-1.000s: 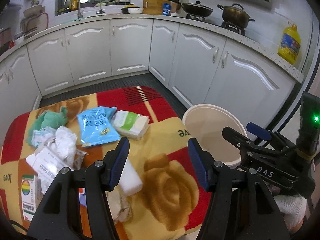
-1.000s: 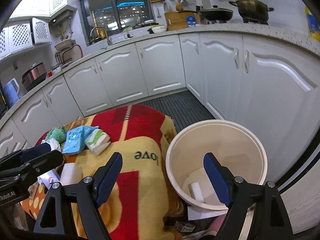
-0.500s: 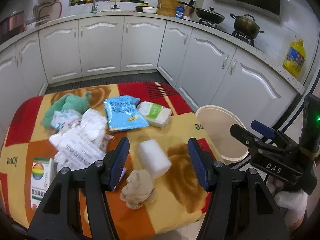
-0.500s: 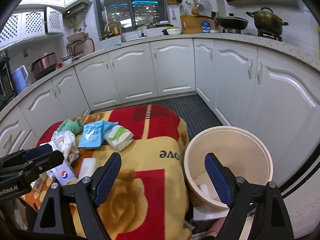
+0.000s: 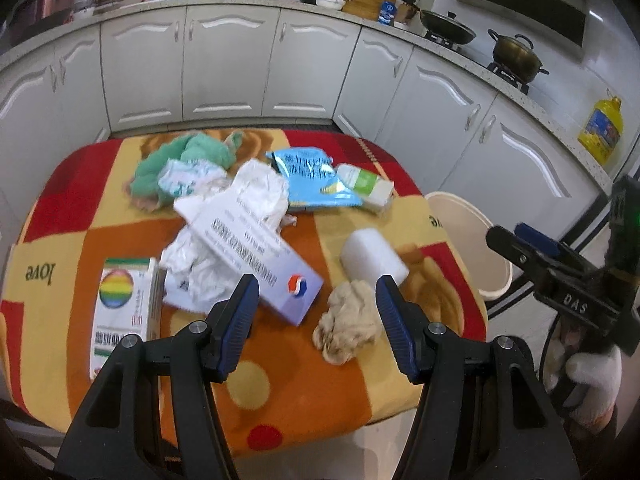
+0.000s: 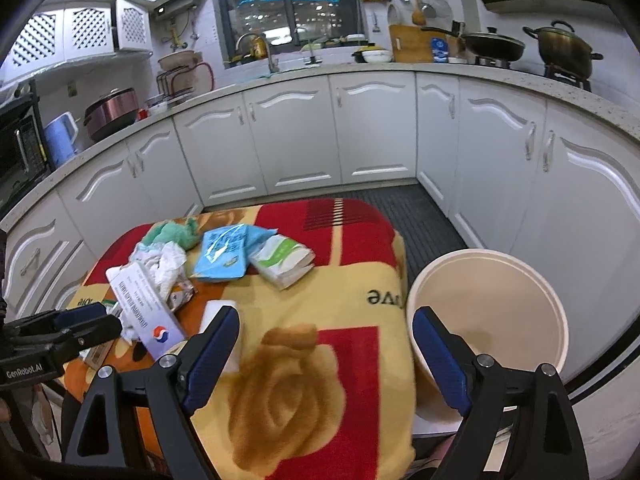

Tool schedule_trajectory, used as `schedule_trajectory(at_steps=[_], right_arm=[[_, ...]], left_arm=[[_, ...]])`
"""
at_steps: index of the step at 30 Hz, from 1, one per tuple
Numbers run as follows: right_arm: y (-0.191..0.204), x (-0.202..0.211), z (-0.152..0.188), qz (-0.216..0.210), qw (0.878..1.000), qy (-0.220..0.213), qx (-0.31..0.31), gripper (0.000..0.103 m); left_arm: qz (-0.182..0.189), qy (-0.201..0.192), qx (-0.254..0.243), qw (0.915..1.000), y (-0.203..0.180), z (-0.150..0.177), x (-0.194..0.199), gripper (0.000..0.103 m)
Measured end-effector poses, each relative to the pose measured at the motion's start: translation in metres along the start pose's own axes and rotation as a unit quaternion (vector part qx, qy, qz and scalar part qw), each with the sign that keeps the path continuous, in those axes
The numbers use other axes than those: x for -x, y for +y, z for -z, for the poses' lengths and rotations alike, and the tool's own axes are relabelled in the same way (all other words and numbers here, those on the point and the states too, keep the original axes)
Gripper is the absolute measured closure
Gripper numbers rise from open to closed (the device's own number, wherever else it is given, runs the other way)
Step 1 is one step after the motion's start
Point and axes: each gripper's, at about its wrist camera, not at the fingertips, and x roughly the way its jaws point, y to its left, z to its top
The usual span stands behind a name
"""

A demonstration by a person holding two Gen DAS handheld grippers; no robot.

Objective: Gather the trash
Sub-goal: 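Grasp the beige crumpled cloth with the left tool while the right tool grasps a white sponge, then carry the cloth and sponge over the cream bin with both tools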

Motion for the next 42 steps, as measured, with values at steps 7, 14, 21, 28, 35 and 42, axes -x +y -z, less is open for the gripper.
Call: schedule_trajectory(at_steps=[7, 14, 21, 28, 35, 42], right_arm=[[0.010, -0.013, 0.004, -0.012, 1.000, 0.019, 0.003, 0.016], [0.011, -0.023, 0.005, -0.018, 0.999, 0.029, 0.005, 0.016], [0.024, -0.042, 0.005, -0.050, 0.997, 0.052, 0.011, 0.016], [0.045, -0.075, 0.006, -0.123, 0.988, 0.093, -0.002, 0.028], [0.056, -0.105, 0.014, -0.140, 0.981, 0.134, -0.016, 0.066], [0.051, -0.085, 0.014, -0.136, 0.985, 0.109, -0.008, 0.075]], left_arm=[[0.013, 0.030, -0.026, 0.9991, -0.010, 0.019, -0.023, 0.043], [0.025, 0.045, -0.045, 0.9977, -0.025, 0.020, -0.055, 0.044], [0.052, 0.063, -0.015, 0.9965, -0.016, 0.019, -0.064, 0.075], [0.040, 0.052, -0.018, 0.9977, -0.005, 0.020, -0.039, 0.075], [0.024, 0.045, -0.010, 0.9987, 0.005, 0.021, -0.032, 0.075], [0.027, 0.041, -0.007, 0.9988, 0.002, 0.019, -0.033, 0.075]])
